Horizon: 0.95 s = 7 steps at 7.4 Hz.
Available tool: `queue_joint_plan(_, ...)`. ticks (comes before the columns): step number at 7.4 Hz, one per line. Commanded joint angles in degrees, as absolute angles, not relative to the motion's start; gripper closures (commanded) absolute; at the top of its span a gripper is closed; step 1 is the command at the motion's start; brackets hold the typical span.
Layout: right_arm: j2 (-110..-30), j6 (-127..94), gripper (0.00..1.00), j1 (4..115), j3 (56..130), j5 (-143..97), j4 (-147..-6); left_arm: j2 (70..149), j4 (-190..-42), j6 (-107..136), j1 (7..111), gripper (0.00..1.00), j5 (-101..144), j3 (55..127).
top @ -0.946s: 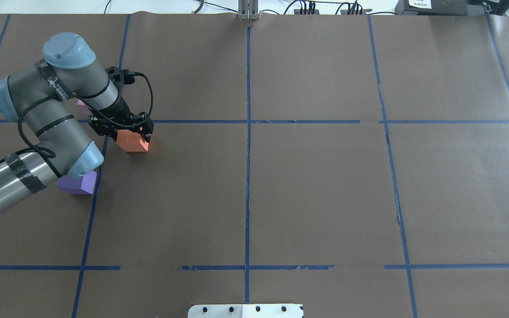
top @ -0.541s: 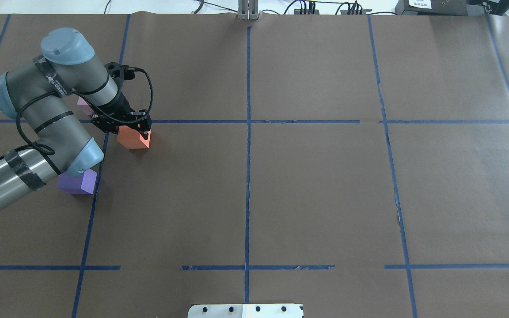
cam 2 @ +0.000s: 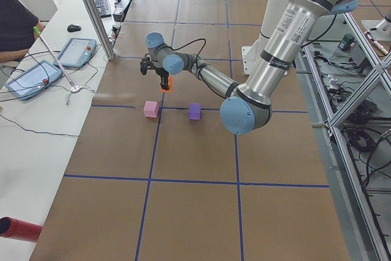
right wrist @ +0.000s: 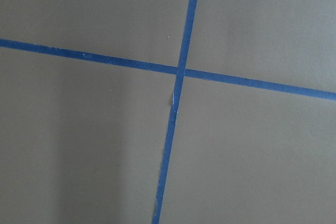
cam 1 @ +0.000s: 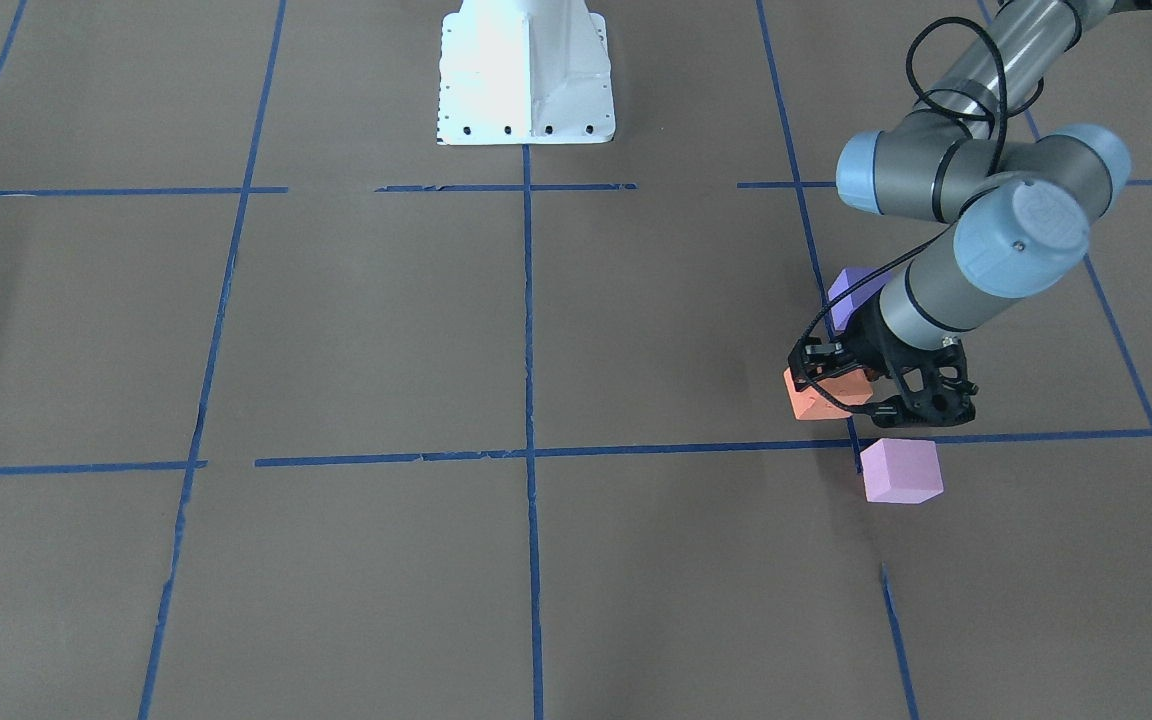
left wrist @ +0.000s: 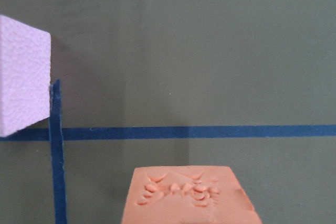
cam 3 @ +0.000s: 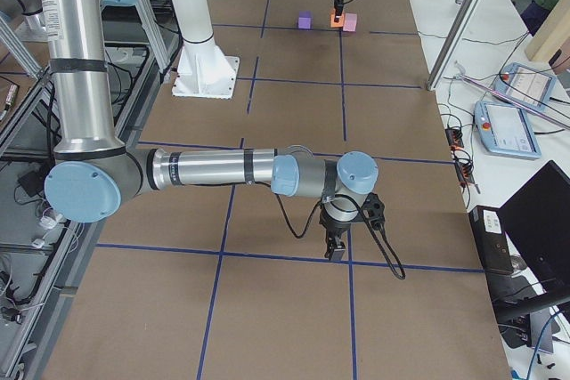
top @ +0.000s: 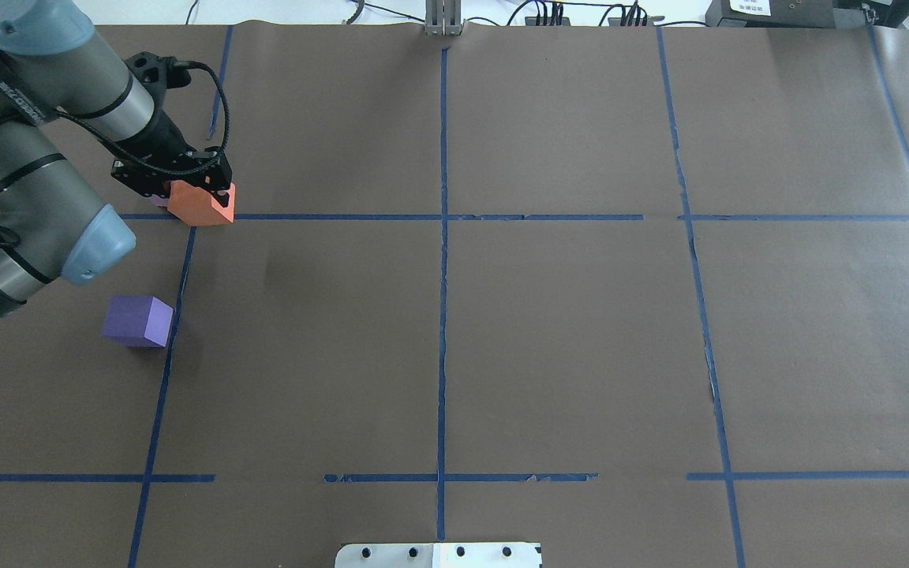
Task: Arrange blocks in a line
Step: 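Lift the orange cube with the left gripper toward the pink cube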
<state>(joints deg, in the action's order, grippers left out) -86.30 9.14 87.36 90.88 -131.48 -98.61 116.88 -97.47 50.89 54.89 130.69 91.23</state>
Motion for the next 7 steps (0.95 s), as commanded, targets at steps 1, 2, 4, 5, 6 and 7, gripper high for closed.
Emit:
queue_joint_plan(1,-86.3,9.1,0.0,87.4,90.9,-131.5,-98.6,113.1,-97.0,48.8,58.7,0.53,131.0,94.0)
queue_joint_plan(2,-86.3,9.1,0.0,87.4,90.9,-131.5,-98.6,112.4,-96.6,43.6,59.1,0.51,131.7,93.4)
queue_joint_plan(4,-86.3,9.1,0.0,87.4,90.9,-131.5,-98.6,111.4,-96.5,41.0,58.4,0.5,132.0,91.9)
queue_joint_plan(5,-86.2,9.1,0.0,87.4,90.9,-131.5,-98.6,110.3,-96.5,39.7,58.2,0.5,132.0,91.1)
queue_joint_plan(6,-86.3,9.1,0.0,87.4,90.9,-131.5,-98.6,109.3,-96.5,39.6,57.9,0.49,132.0,91.4)
queue_joint_plan(7,-86.3,9.1,0.0,87.4,90.9,-131.5,-98.6,109.2,-96.7,39.6,57.6,0.49,131.8,90.6)
